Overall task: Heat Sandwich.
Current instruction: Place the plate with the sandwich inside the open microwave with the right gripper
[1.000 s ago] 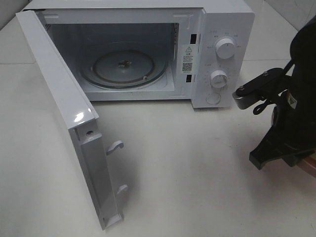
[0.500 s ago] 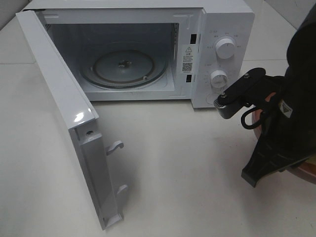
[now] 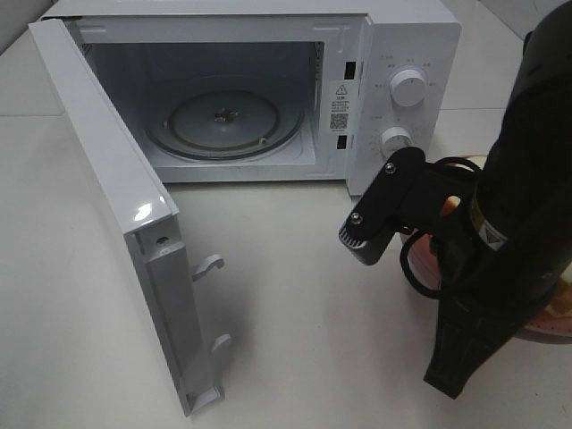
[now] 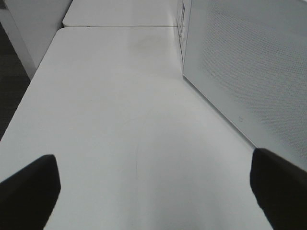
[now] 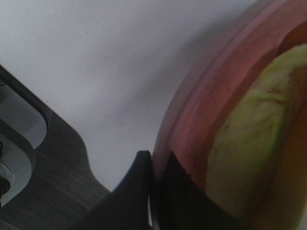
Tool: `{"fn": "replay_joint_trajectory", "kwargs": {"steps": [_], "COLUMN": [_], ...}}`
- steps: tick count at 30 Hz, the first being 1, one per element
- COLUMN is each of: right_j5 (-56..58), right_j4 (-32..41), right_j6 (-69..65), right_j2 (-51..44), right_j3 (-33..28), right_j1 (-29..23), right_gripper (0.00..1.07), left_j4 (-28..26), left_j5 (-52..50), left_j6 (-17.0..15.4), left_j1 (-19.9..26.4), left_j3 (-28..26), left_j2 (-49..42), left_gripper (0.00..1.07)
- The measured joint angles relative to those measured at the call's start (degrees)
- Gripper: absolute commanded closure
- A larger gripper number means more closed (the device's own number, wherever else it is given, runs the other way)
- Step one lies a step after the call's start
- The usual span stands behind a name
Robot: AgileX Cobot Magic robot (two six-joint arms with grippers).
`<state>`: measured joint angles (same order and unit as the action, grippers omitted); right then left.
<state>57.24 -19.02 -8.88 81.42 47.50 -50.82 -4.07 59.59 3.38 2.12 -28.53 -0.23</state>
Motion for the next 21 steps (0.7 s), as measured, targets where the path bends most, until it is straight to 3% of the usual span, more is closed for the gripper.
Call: {"fn": "replay_joint_trajectory", "kwargs": {"steps": [8, 21], "right_j5": [0.0, 0.7], "right_j4": [0.0, -0.1], "right_j6": [5.0, 18.0], "right_j2": [-2.9, -5.3], "right_j3": [0.0, 0.0], "right_j1": [-3.2, -3.2], "right_gripper": [1.06, 1.05], "left_j4": [0.0, 0.0], "left_j5": [0.0, 0.0], "left_j6": [0.0, 0.0], "left_j1": [0.0, 0.0], "left_j3": [0.0, 0.0], "left_j2": [0.0, 0.0], "left_gripper": [0.05, 0.05]}}
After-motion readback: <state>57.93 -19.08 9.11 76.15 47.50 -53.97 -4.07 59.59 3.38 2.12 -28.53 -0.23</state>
